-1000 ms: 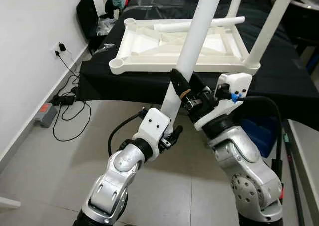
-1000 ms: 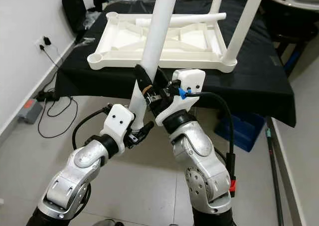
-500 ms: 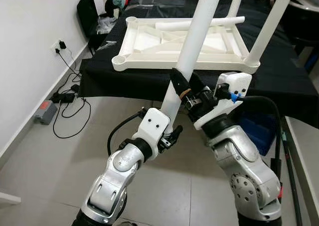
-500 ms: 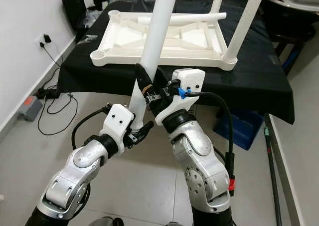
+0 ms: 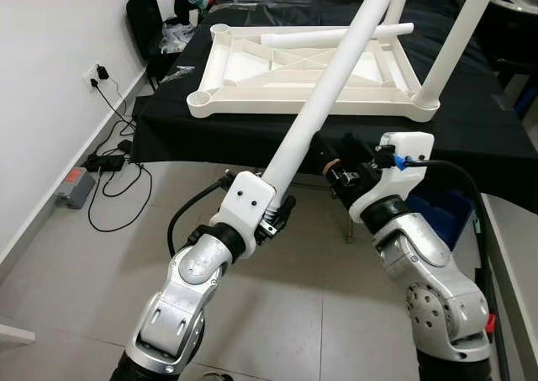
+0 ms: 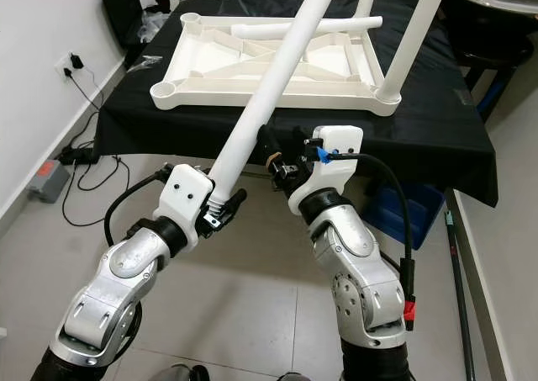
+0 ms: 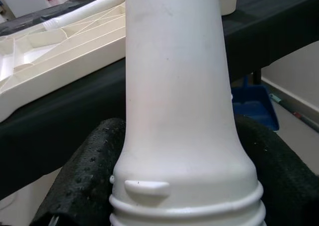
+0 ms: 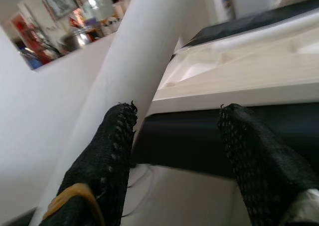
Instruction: Building children table
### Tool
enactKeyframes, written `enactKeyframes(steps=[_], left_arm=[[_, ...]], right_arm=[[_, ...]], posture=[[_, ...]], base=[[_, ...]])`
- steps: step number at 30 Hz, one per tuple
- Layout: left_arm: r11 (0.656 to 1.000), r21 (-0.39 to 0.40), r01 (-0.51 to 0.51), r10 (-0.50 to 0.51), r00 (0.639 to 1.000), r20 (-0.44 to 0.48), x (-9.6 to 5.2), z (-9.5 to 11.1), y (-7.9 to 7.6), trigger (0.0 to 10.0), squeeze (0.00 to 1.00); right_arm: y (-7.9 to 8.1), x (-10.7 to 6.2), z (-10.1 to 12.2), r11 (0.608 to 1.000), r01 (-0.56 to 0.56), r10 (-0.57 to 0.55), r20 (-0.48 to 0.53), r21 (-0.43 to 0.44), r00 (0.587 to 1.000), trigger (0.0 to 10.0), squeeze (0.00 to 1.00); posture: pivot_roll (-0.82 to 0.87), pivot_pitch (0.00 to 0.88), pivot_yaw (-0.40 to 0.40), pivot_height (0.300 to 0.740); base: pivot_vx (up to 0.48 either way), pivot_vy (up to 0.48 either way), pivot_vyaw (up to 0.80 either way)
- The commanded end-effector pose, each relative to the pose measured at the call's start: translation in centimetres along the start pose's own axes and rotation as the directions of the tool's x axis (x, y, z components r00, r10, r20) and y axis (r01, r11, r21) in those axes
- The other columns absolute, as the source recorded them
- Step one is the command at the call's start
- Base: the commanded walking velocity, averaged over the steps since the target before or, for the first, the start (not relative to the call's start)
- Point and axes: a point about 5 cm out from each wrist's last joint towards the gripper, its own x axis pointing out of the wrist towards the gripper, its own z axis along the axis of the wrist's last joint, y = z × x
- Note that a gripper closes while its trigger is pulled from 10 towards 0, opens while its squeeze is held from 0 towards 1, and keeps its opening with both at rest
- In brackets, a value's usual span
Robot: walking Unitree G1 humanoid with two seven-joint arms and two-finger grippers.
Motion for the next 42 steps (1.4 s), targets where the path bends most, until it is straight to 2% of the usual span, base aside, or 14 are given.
enactKeyframes(steps=[1,2,5,15,16,23,29,32,34,35,36,37,42], left_arm=[[1.0,0.016,0.02,-0.02,0.999,0.029,-0.3,0.3,-0.4,10.0,0.0],[1.0,0.017,0.017,-0.017,0.999,0.031,-0.3,0.3,-0.4,10.0,0.0],[1.0,0.022,0.022,-0.023,0.999,0.038,-0.2,0.5,-0.3,10.0,0.0],[0.999,0.032,-0.001,0.0,0.999,0.054,-0.3,0.6,0.0,10.0,0.0],[0.999,0.032,0.009,-0.011,0.998,0.065,-0.4,0.8,-0.1,0.0,0.0],[0.999,0.044,0.014,-0.017,0.997,0.075,-0.3,0.9,-0.2,0.0,0.0],[0.999,0.039,-0.008,0.006,0.998,0.059,-0.2,0.5,0.4,0.0,0.0],[0.997,0.068,-0.021,0.017,0.998,0.058,-0.3,0.4,0.9,0.0,0.0],[0.997,0.068,-0.021,0.017,0.998,0.058,-0.3,0.4,0.9,0.0,0.0],[0.997,0.072,-0.019,0.015,0.998,0.059,-0.3,0.4,1.0,0.0,0.0],[0.996,0.087,-0.017,0.012,0.998,0.061,-0.3,0.4,1.5,0.0,0.0],[0.996,0.092,-0.015,0.01,0.998,0.062,-0.3,0.4,1.6,0.0,0.0],[0.995,0.095,-0.01,0.004,0.998,0.06,-0.4,0.4,1.5,0.0,0.0]], right_arm=[[0.3,0.0,-0.1,0.993,-0.023,0.024,-0.007,0.12,1.0,10.0,0.0],[0.3,0.0,0.0,0.987,-0.025,0.025,0.0,0.157,1.0,10.0,0.0],[-0.9,0.1,-0.1,0.994,0.001,0.001,-0.024,0.106,1.0,10.0,0.0],[-2.4,-0.1,0.1,0.995,0.02,-0.017,-0.032,0.099,0.999,10.0,0.0],[-2.4,-0.1,0.1,0.994,0.024,-0.021,-0.035,0.108,0.999,10.0,0.0],[-2.4,-0.2,0.2,0.991,0.032,-0.028,-0.036,0.127,0.999,10.0,0.0],[-2.9,-0.1,0.9,0.989,0.008,-0.006,-0.015,0.147,1.0,10.0,0.0],[-3.8,-0.7,0.8,0.973,-0.069,0.085,-0.064,0.222,0.994,10.0,0.0],[-3.8,-0.7,0.8,0.973,-0.069,0.085,-0.064,0.222,0.994,10.0,0.0],[-4.0,-1.0,0.9,0.962,-0.097,0.117,-0.067,0.255,0.991,10.0,0.0],[-4.9,-1.5,1.5,0.925,-0.14,0.162,-0.034,0.352,0.986,10.0,0.5],[-5.2,-1.6,1.7,0.92,-0.147,0.165,-0.016,0.364,0.986,10.0,1.0],[-5.1,-1.7,1.6,0.909,-0.167,0.183,-0.007,0.381,0.983,10.0,1.0]], posture=[[0.07,0.179,-0.02,0.74],[0.07,0.179,-0.02,0.74],[0.07,0.173,-0.021,0.74],[0.07,0.17,-0.023,0.74],[0.07,0.171,-0.02,0.74],[0.07,0.173,-0.022,0.74],[0.07,0.172,-0.022,0.74],[0.07,0.177,-0.022,0.74],[0.07,0.177,-0.022,0.74],[0.07,0.175,-0.026,0.74],[0.07,0.179,-0.029,0.74],[0.07,0.18,-0.03,0.74],[0.07,0.181,-0.026,0.74]], base=[[0.0,0.0,0.0],[0.0,0.0,0.0],[0.0,0.0,0.0],[0.0,0.0,0.0],[0.0,0.0,0.0],[0.0,0.0,0.0],[0.0,0.0,0.0],[0.0,0.0,0.0],[0.0,0.0,0.0],[0.0,0.0,0.0],[0.0,0.0,0.0],[0.0,0.0,0.0],[0.0,0.0,0.0]])
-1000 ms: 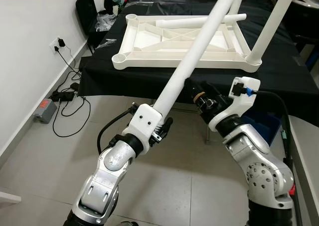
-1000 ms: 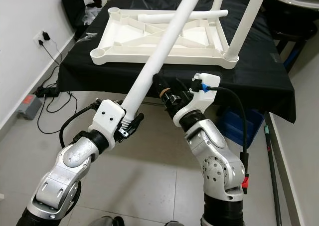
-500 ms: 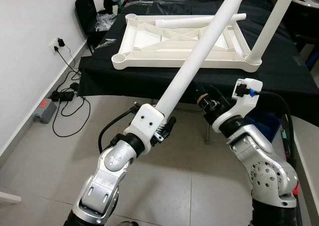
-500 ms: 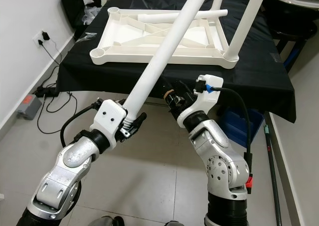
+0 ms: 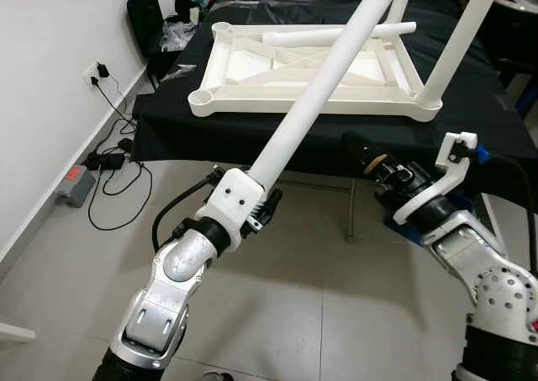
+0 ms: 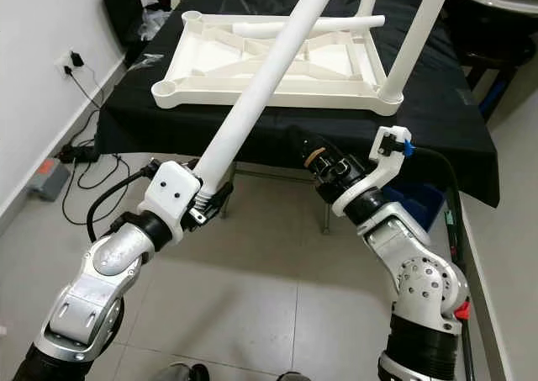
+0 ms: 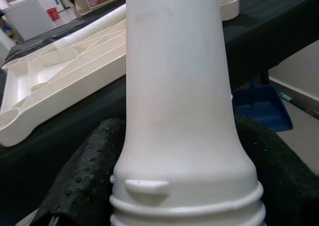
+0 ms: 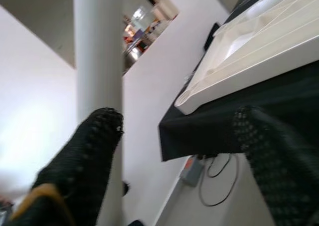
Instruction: Building children table
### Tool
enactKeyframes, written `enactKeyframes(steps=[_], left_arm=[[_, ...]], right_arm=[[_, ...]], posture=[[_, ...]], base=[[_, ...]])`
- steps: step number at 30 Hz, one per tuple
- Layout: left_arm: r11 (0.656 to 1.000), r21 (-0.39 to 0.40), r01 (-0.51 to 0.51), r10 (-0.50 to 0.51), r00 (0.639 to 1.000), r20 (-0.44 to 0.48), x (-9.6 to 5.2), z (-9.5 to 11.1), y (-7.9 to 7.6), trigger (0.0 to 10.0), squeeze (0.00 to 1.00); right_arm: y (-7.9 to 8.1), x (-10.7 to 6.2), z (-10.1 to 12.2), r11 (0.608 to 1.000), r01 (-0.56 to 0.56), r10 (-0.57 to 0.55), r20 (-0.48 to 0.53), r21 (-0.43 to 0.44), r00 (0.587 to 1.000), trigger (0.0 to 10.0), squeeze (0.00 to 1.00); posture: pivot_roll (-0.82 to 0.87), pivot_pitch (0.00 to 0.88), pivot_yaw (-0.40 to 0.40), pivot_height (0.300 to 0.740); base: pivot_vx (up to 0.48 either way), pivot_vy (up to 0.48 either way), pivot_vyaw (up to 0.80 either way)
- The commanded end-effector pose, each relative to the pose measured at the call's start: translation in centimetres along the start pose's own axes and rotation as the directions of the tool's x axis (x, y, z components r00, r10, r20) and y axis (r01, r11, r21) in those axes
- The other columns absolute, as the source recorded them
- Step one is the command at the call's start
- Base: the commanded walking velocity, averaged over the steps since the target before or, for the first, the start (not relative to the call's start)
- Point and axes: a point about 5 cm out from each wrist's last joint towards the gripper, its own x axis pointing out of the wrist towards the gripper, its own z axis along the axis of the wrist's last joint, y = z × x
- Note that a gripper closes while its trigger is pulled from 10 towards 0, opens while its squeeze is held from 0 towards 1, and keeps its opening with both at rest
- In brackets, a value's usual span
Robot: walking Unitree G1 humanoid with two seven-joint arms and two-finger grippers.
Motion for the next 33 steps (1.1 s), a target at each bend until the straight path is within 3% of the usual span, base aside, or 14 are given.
enactKeyframes(steps=[1,2,3,16,33], left_arm=[[1.0,0.006,0.014,-0.014,1.0,0.009,-0.1,0.0,-0.2,0.0,0.0],[1.0,0.006,0.014,-0.014,1.0,0.009,-0.1,0.0,-0.2,0.0,0.0],[1.0,0.0,0.02,-0.02,1.0,0.008,-0.1,0.0,-0.3,0.0,0.0],[0.998,-0.006,0.059,-0.059,0.998,0.005,0.0,-0.2,-1.0,0.0,0.0],[0.995,-0.035,0.094,-0.093,0.995,0.027,0.3,0.3,-2.1,0.0,0.0]], right_arm=[[0.1,0.0,-0.4,0.999,-0.018,0.018,-0.019,0.03,1.0,10.0,1.0],[0.1,0.0,-0.4,0.999,-0.018,0.018,-0.019,0.03,1.0,10.0,1.0],[0.6,0.1,-0.6,0.998,-0.042,0.043,-0.031,0.041,0.999,10.0,0.0],[4.1,1.8,-1.0,0.976,-0.211,0.213,-0.043,0.046,0.976,10.0,0.0],[4.9,3.5,-4.2,0.988,-0.147,0.15,-0.103,0.042,0.983,10.0,0.0]], posture=[[0.08,0.183,-0.027,0.74],[0.08,0.183,-0.027,0.74],[0.08,0.184,-0.025,0.74],[0.07,0.19,-0.014,0.74],[0.07,0.195,-0.012,0.74]], base=[[0.0,0.0,0.0],[0.0,0.0,0.0],[0.0,0.0,0.0],[0.0,0.0,0.0],[0.0,0.0,0.0]])
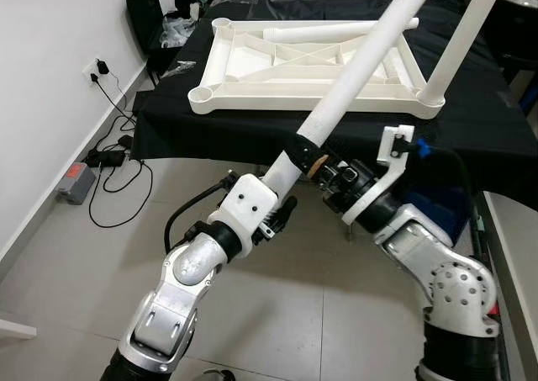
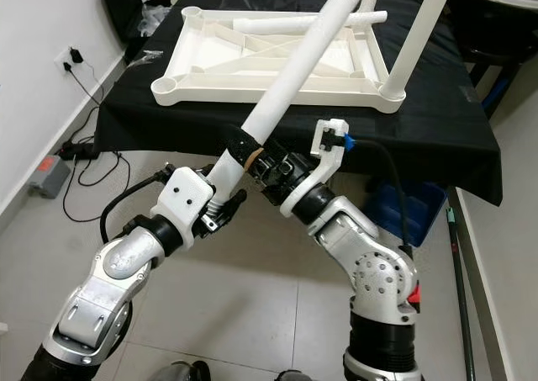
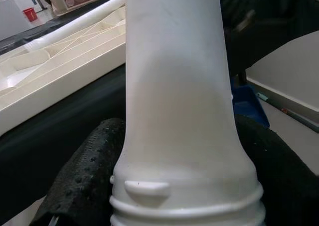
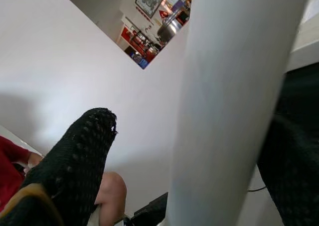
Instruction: Building children table
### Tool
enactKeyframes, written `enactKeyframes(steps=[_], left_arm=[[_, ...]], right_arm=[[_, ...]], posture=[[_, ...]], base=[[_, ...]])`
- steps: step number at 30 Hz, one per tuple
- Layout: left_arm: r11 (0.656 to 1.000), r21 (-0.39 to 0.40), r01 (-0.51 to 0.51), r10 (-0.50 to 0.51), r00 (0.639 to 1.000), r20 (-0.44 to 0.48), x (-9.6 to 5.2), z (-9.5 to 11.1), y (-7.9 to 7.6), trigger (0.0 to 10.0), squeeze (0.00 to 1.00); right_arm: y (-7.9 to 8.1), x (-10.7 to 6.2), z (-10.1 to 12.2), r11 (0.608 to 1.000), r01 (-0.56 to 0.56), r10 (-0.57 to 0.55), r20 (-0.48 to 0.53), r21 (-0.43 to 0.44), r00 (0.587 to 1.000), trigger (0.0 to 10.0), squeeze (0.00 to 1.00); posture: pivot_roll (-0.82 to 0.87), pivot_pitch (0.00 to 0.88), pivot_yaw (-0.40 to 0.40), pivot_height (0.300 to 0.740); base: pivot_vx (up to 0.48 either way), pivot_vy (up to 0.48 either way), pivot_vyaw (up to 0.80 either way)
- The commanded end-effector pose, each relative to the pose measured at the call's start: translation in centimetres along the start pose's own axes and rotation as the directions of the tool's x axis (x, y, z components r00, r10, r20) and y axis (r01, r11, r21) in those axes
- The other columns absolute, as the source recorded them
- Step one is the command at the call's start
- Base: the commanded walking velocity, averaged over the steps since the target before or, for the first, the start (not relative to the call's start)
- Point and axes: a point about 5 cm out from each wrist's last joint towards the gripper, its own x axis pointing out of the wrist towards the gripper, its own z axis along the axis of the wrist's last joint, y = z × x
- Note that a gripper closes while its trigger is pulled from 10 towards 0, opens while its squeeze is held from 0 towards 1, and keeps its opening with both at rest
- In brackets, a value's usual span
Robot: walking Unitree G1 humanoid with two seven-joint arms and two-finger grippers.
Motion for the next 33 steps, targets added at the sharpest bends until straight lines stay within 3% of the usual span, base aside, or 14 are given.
enactKeyframes(steps=[1,12,33], left_arm=[[1.0,-0.007,0.018,-0.018,1.0,0.004,-0.1,-0.1,-0.4,0.0,0.0],[0.998,-0.025,0.066,-0.066,0.998,0.014,-0.2,0.0,-1.8,0.0,0.0],[0.996,-0.023,0.086,-0.086,0.996,0.025,-0.5,0.2,-2.4,0.0,0.0]], right_arm=[[0.0,0.1,-0.3,1.0,0.002,-0.002,-0.007,0.005,1.0,10.0,0.0],[0.0,1.8,-0.5,0.999,0.019,-0.02,-0.009,-0.046,1.0,10.0,0.0],[-0.9,2.1,-0.4,0.997,0.066,-0.066,0.001,-0.042,0.998,10.0,0.0]], posture=[[0.07,0.195,-0.012,0.74],[0.08,0.199,-0.013,0.74],[0.08,0.201,-0.014,0.74]], base=[[0.0,0.0,0.0],[0.0,0.0,0.0],[0.0,0.0,0.0]])
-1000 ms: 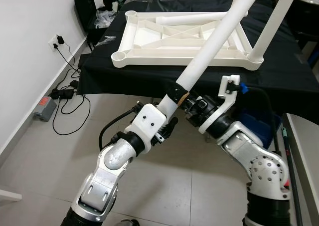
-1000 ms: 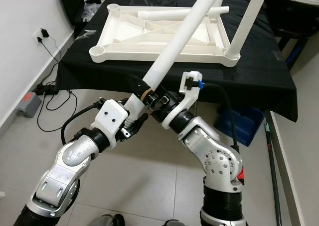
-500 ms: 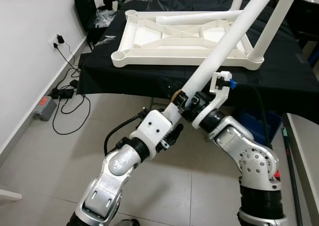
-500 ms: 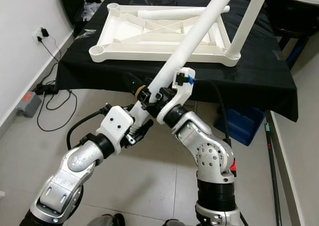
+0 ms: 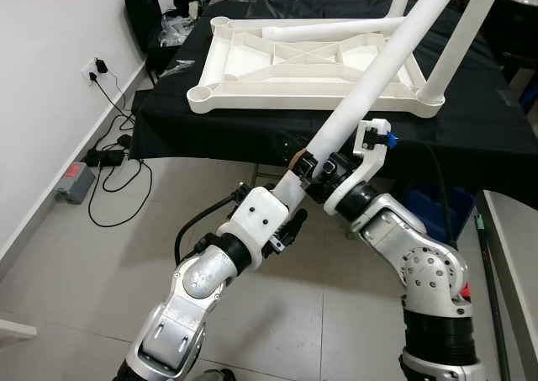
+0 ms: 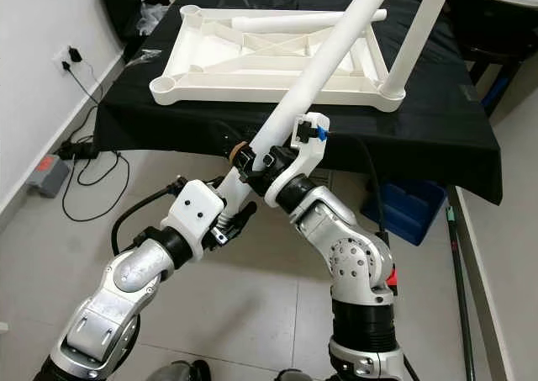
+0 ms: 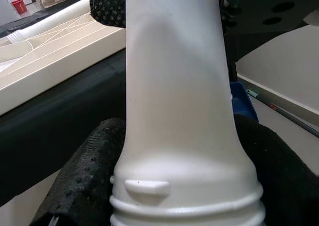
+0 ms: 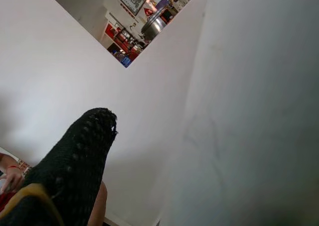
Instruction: Building children table
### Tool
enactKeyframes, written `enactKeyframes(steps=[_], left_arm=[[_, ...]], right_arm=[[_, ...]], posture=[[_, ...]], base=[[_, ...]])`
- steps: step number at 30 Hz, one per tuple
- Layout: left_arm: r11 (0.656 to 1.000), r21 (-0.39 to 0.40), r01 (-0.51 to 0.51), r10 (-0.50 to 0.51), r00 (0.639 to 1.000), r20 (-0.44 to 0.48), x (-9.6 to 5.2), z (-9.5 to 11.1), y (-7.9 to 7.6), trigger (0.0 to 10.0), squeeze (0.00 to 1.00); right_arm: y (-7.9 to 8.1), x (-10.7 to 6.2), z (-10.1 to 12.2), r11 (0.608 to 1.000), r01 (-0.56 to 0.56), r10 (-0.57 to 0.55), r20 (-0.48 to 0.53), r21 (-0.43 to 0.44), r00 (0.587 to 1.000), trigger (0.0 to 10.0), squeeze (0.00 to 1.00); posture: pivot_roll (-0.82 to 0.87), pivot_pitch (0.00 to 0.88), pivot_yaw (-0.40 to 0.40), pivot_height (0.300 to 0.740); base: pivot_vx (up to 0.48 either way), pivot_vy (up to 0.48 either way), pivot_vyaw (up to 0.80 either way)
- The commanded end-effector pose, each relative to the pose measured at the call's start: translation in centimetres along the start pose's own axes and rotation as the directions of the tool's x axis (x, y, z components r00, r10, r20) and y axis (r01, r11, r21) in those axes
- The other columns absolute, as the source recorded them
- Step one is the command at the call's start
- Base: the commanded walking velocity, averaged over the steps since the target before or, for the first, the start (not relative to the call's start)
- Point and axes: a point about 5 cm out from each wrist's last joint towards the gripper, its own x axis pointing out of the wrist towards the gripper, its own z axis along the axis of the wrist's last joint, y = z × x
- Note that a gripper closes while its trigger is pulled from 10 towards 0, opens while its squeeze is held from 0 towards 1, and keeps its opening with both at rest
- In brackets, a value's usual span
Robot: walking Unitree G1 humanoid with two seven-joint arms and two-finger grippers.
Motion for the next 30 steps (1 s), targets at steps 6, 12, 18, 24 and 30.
enactKeyframes(steps=[6,12,18,24,30], left_arm=[[0.998,-0.003,0.06,-0.06,0.997,0.046,-0.42,0.81,-1.32,0.0,0.0],[0.997,-0.003,0.078,-0.077,0.996,0.046,-0.56,0.78,-1.62,0.0,0.0],[0.997,-0.009,0.081,-0.081,0.996,0.037,-0.82,0.52,-1.78,0.0,0.0],[0.997,-0.006,0.079,-0.079,0.997,0.025,-1.05,0.23,-1.7,0.0,0.0],[0.997,-0.005,0.072,-0.072,0.997,0.003,-1.15,-0.09,-1.57,0.0,0.0]], right_arm=[[-0.62,0.02,-0.16,1.0,0.027,-0.027,-0.009,0.013,1.0,10.0,0.0],[-0.6,0.08,-0.08,0.999,0.013,-0.012,-0.016,0.031,1.0,4.5,0.0],[-0.37,-0.14,-0.05,0.998,-0.013,0.014,-0.013,0.063,1.0,0.0,0.0],[-0.31,-0.41,-0.13,0.997,-0.021,0.022,-0.009,0.079,1.0,0.0,0.0],[-0.24,-0.56,-0.21,0.996,-0.025,0.026,-0.008,0.085,1.0,0.0,0.0]], posture=[[0.08,0.192,-0.014,0.74],[0.08,0.189,-0.015,0.74],[0.08,0.18,-0.014,0.74],[0.08,0.175,-0.016,0.74],[0.08,0.168,-0.016,0.74]], base=[[0.0,0.0,0.0],[0.0,0.0,0.0],[0.0,0.0,0.0],[0.0,0.0,0.0],[0.0,0.0,0.0]])
